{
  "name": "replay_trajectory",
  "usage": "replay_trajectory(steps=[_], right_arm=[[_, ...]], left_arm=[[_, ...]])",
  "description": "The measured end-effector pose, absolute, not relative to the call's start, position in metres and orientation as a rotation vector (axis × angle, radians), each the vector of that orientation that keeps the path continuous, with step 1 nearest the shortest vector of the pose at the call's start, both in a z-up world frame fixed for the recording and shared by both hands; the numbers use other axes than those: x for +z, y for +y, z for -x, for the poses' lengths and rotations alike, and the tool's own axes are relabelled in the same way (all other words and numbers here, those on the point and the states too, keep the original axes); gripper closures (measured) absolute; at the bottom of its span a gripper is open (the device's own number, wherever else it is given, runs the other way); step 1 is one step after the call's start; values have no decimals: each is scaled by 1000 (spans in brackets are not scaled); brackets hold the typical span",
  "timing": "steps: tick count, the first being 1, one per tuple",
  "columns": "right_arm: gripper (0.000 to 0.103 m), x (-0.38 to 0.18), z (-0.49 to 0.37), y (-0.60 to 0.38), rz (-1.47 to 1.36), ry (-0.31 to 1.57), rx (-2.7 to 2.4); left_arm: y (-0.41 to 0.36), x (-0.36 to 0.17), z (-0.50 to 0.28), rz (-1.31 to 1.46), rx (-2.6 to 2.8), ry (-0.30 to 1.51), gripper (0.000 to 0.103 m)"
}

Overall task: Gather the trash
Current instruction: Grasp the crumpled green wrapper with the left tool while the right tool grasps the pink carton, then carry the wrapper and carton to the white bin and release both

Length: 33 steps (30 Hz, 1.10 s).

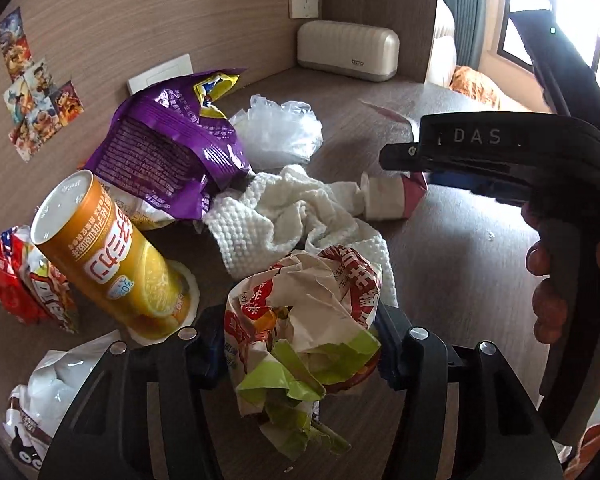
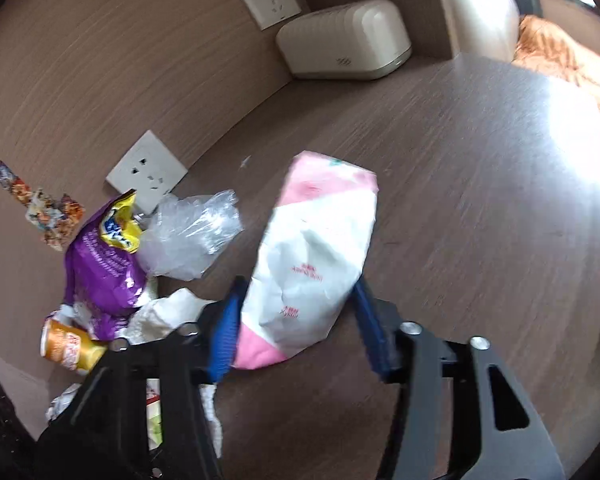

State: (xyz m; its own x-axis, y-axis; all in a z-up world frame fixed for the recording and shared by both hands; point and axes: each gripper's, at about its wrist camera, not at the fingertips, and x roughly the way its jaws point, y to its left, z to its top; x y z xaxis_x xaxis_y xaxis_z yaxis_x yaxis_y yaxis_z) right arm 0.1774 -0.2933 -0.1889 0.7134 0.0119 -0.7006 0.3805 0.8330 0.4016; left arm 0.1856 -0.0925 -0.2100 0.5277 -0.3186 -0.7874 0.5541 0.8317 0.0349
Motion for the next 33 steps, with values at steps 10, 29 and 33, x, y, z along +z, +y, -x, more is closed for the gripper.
replay_trajectory(steps=[10,29,33], right_arm=[[94,-170,-167,-296,-513,764,-139],[94,-95,-45,-356,-515,614,-189],[94,-102,4,-382,-534,617,-268]], left_arm=[[-84,-179,-177,-245,-513,842,48],[-164,-120,-105,-289,-661,738,48],[-208,-130,-79,-326,-772,751,48]])
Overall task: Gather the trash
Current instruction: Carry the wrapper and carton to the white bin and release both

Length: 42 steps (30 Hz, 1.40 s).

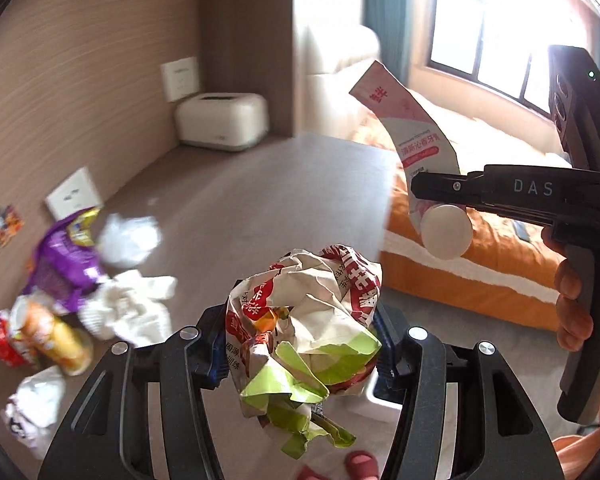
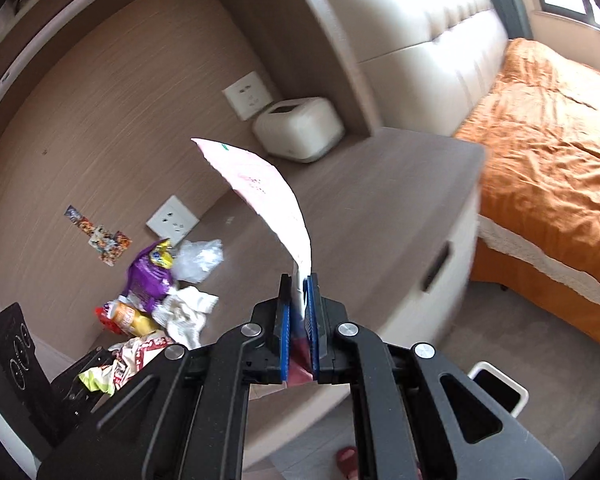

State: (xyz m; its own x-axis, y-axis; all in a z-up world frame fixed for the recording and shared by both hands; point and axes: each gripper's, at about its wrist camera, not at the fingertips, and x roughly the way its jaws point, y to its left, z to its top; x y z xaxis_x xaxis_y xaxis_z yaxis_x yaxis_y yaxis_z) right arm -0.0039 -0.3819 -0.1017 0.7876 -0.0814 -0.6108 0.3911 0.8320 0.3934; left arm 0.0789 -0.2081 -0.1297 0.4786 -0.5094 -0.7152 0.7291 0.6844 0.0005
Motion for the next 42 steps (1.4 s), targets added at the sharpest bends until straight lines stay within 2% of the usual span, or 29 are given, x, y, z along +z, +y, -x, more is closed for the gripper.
replay_trajectory(steps=[6,14,26,27,29,30,31,32,33,37,42], right_arm=[[94,-125,73,-417,-575,638,-385],[94,-187,129,-454,-654,708,-502],[94,-350,144,-517,-746,811,-623],[94,-363,144,-519,-748,823,-627],[94,-392,144,-523,-751,839,-639],[88,-408,144,-525,-751,844,-650],[57,-419,146,-526,-751,841,-657],[29,-430,146,-528,-746,849,-674],[7,-438,148,-528,-730,851,-698],[5,-452,153,-529,-692,870,-729],[5,-438,155,-527,-720,854,-724]], left_arm=[[-283,-163,-32,-413,-960,781,48],[-359,-233,9,-523,-1137,866,48],[-434,-411,19,-622,-1276,1009,46],[-436,-423,18,-622,-1283,1024,45],[-440,-449,18,-609,-1300,1042,34],[-443,-464,17,-606,-1302,1054,12],[-443,-473,17,-604,-1304,1053,5],[-442,-482,18,-606,-1310,1048,5],[-441,-489,18,-621,-1305,1048,5],[-436,-506,24,-666,-1276,1031,5],[-431,-492,19,-650,-1255,1031,5]])
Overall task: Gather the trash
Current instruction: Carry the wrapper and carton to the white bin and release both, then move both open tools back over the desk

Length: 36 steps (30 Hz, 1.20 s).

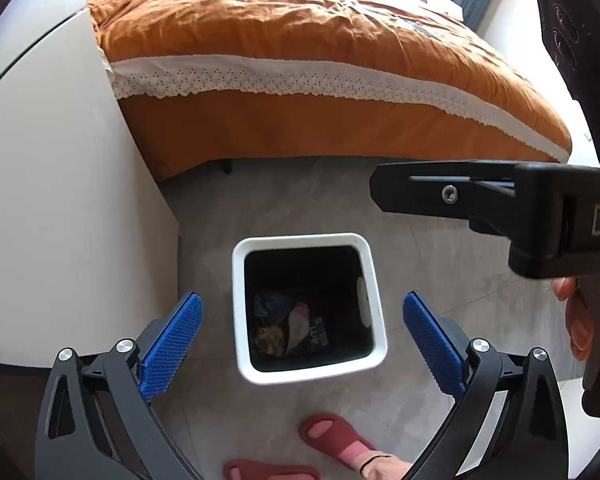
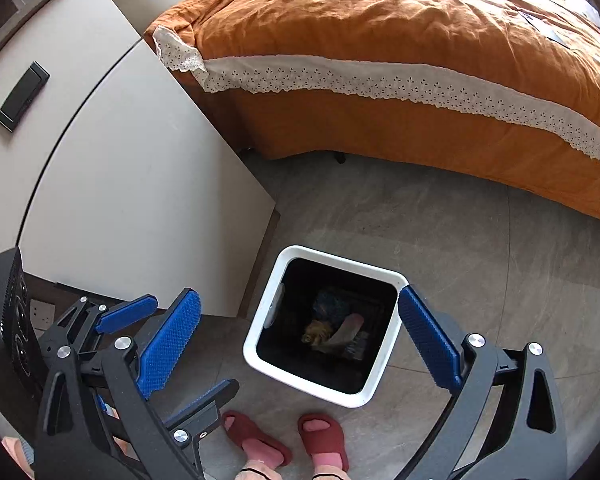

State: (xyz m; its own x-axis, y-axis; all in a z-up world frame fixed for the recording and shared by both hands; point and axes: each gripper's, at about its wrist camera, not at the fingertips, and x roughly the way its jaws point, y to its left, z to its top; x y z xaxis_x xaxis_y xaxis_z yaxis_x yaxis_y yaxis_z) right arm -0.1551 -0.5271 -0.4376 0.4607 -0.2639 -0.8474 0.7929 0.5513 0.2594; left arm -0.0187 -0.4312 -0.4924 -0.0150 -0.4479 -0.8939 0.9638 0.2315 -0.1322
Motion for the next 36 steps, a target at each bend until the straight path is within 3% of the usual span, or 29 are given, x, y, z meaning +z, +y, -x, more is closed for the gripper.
replay_trajectory(steps=[9,25,36], right_arm=[[5,-372,137,-513,-674,791,-677],[5,-209,107,-448,-495,630,-547],[5,-142,67,-403,-423,570,-397]], left_arm=[[-414,-428,4,-557,-1188,996,5],[-336,-245,-22,-296,-1018,854,5],[-267,-160,-44,-180,-836,774,5]])
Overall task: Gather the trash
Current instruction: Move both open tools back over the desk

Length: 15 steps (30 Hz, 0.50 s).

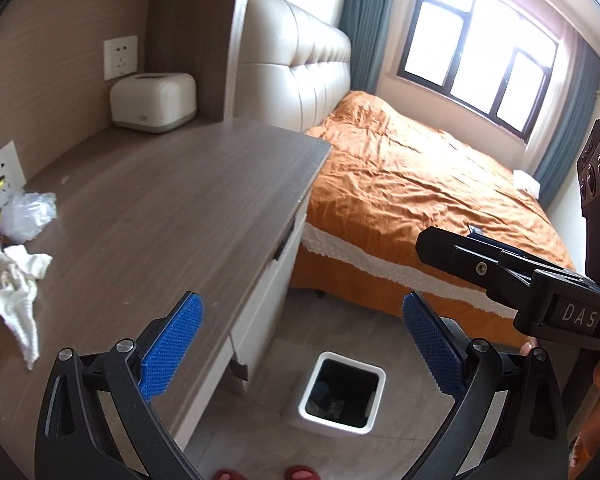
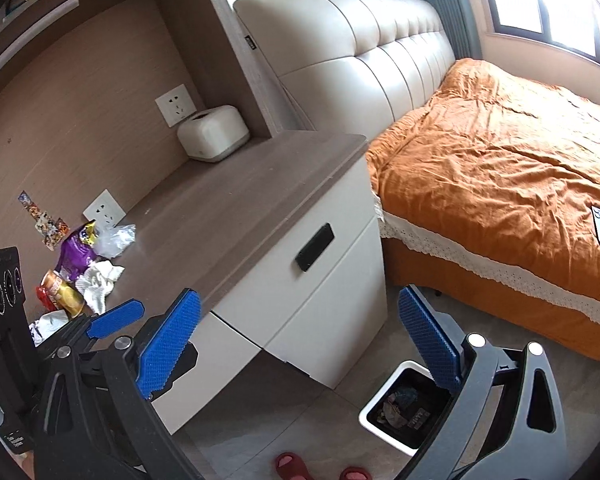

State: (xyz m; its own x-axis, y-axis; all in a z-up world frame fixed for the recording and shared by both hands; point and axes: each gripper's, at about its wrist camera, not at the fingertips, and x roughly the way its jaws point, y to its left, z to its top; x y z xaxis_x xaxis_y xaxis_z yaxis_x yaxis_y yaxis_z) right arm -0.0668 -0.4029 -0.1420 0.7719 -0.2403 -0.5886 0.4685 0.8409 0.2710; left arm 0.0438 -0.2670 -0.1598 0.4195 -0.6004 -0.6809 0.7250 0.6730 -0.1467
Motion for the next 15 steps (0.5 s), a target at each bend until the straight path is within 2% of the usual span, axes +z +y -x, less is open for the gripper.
replay_trajectory(steps=[15], right_arm=[[5,-101,-44,-313,-272,582,-87]], left_arm=[[-148,-116,-100,-109,-508,690,5]])
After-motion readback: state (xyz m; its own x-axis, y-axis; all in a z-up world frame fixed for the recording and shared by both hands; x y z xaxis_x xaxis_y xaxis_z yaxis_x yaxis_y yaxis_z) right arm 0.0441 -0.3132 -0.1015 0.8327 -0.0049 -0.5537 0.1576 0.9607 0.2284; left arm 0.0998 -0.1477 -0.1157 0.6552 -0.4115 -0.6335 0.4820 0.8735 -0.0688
